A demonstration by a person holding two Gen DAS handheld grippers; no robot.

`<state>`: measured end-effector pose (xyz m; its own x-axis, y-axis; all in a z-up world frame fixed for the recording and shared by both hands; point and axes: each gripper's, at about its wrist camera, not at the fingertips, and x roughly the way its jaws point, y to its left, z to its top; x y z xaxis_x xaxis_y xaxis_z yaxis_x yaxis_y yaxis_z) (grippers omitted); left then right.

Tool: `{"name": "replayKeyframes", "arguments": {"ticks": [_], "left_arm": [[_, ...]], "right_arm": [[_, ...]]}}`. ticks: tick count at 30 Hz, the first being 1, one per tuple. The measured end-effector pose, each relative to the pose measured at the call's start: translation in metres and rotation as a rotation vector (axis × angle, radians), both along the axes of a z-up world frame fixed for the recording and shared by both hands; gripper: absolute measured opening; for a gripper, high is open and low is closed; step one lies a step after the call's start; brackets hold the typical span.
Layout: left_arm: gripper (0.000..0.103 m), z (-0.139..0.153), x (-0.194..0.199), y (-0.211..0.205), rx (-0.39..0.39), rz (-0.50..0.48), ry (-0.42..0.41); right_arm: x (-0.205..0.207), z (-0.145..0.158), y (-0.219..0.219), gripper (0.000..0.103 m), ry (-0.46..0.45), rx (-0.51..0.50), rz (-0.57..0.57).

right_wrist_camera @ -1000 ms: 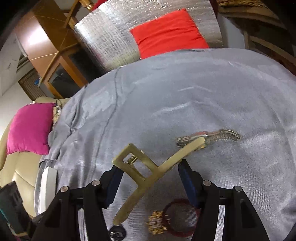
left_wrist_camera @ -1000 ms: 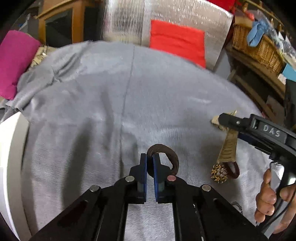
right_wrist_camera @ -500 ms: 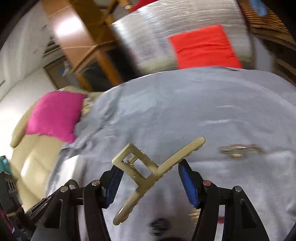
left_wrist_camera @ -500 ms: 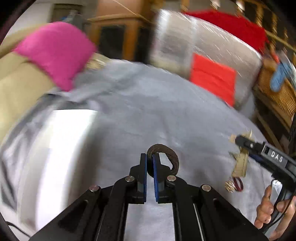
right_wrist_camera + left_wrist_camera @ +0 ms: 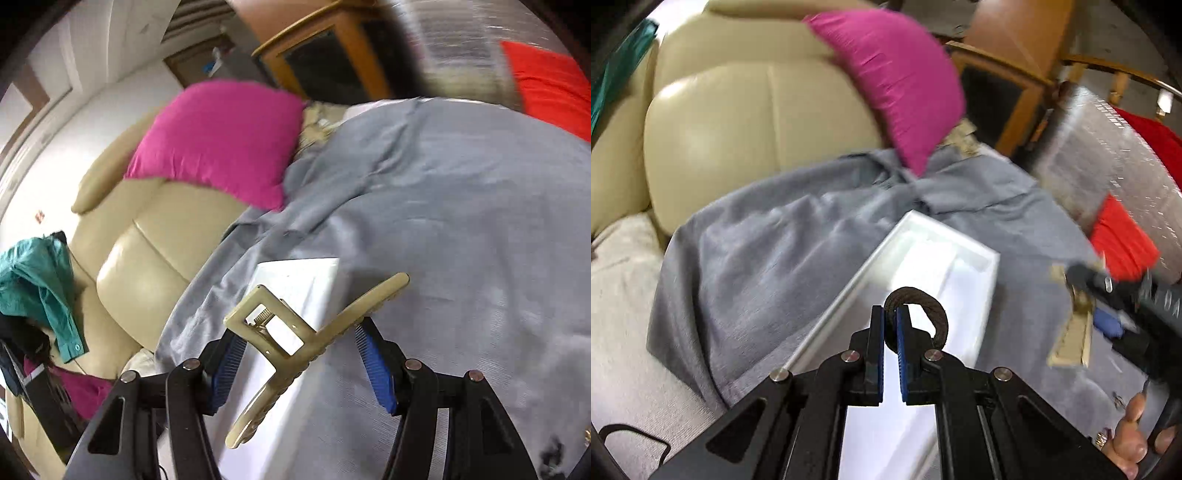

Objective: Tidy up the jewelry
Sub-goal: 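Carry both items to the white tray and open both tools to release them, then move both open tools back over the remaining jewelry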

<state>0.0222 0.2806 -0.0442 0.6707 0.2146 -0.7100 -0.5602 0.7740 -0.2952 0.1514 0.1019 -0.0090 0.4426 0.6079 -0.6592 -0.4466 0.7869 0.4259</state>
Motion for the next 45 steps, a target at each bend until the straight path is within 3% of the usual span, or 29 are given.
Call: {"name": "replayKeyframes", "arguments": {"ticks": [4,10,17,24,29,31,34,37,42,45], "left_arm": [[0.006,-0.022,0.002,0.016,-0.068,0.049,0.066],[0.006,-0.05,0.005,0.037,-0.167,0.103,0.141],[0.006,-0.06,0.008,0.033,-0.188,0.116,0.169],[0.006,-0.069,0.018,0.031,-0.209,0.113,0.204],[0.008,-0.075,0.025,0.031,-0.216,0.114,0.231],[0.012,-0.072,0.023,0.031,-0.2,0.118,0.227],[0.031,-0.066,0.025,0.025,-0.157,0.112,0.219],[0.04,-0.053,0.023,0.014,-0.091,0.102,0.191],[0.05,-0.019,0.016,-0.018,0.102,0.064,0.091],[0.055,0.001,0.015,-0.046,0.191,-0.027,0.012]], "right_arm": [[0.022,-0.018,0.053,0.064,0.054,-0.036,0.046],[0.052,-0.049,0.096,0.064,0.159,-0.077,0.095],[0.062,-0.08,0.121,0.064,0.221,-0.107,0.094],[0.072,-0.095,0.139,0.066,0.192,-0.195,0.085],[0.074,-0.09,0.138,0.077,0.224,-0.164,0.104],[0.07,-0.082,0.13,0.077,0.221,-0.129,0.112],[0.063,-0.065,0.108,0.077,0.202,-0.09,0.101],[0.053,-0.043,0.075,0.077,0.163,-0.056,0.082],[0.027,-0.001,-0.035,0.077,0.066,-0.033,-0.025],[0.007,0.016,-0.114,0.077,0.033,-0.016,-0.128]]}}
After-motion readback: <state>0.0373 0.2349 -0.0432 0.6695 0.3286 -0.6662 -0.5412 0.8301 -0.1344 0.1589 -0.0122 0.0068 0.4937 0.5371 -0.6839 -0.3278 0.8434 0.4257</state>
